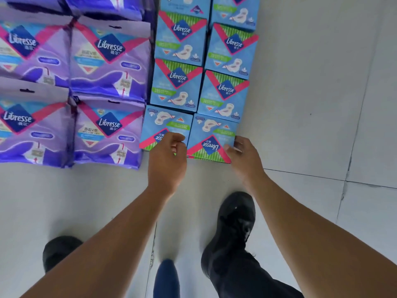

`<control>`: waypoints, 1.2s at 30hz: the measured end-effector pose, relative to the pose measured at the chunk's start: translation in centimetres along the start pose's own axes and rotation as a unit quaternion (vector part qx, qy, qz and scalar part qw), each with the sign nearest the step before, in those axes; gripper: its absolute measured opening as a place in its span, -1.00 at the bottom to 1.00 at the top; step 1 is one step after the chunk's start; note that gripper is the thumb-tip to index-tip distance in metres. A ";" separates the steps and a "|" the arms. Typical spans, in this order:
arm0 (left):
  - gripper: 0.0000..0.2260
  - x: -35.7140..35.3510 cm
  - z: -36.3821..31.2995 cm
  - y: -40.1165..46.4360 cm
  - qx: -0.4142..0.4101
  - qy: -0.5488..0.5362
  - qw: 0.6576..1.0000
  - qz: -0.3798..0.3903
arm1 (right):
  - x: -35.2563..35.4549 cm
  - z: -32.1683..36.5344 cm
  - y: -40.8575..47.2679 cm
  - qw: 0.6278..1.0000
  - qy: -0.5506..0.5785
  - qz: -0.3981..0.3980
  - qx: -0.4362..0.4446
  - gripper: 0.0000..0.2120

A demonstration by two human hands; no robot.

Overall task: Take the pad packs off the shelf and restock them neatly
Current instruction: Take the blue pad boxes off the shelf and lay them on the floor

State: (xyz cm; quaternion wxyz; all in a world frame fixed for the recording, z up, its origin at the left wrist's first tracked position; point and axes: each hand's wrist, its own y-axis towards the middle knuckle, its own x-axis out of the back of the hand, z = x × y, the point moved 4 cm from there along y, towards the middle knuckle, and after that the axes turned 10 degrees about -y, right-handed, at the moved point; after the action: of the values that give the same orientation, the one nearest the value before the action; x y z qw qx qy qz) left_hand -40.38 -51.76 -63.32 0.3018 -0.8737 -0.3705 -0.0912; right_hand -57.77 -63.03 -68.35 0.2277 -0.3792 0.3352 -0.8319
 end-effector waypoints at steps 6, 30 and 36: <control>-0.87 2.6 -1.2 0.9 -0.054 0.031 0.997 -0.036 | 3.2 6.4 -0.2 0.902 -0.288 -0.200 0.254 -0.75; -0.76 35.4 -2.0 -11.7 -0.033 0.124 0.977 -0.171 | -17.3 24.5 -30.3 0.723 -0.528 0.085 0.438 -0.71; -0.76 39.8 -0.4 -13.1 -0.006 0.046 0.979 -0.200 | -22.1 27.0 -35.3 0.801 -0.455 0.051 0.387 -0.82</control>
State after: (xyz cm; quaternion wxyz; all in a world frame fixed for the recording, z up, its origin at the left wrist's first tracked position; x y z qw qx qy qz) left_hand -21.33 -21.30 -41.76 0.2885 -0.7787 -0.5230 -0.1917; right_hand -27.56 -35.75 -40.01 0.5239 -0.5765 -0.1375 -0.6117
